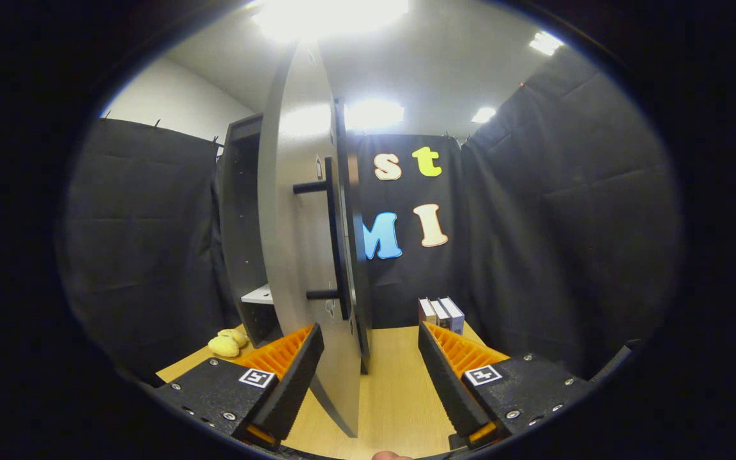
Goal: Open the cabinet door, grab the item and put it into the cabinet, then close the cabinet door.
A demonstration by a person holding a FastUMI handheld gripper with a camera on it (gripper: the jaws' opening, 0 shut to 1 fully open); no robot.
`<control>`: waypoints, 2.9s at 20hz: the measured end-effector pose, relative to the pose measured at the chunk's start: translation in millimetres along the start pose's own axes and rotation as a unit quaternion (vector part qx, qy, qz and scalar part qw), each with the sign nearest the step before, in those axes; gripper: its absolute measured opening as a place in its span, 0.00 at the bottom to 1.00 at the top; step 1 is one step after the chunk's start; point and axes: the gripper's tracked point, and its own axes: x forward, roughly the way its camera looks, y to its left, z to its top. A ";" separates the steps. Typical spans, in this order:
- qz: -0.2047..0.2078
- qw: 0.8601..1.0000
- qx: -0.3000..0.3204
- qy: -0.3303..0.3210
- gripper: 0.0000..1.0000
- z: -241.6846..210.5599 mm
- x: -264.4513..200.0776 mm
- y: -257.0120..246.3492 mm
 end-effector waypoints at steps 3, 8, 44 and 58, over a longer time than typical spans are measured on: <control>-0.015 1.000 -0.014 0.001 0.93 -50.2 -17.4 4.9; -0.010 0.998 -0.028 0.060 0.93 -173.0 -41.7 44.1; 0.026 0.987 -0.001 0.161 0.45 -310.9 22.3 191.8; 0.033 0.990 -0.035 0.132 0.45 -105.2 66.7 245.3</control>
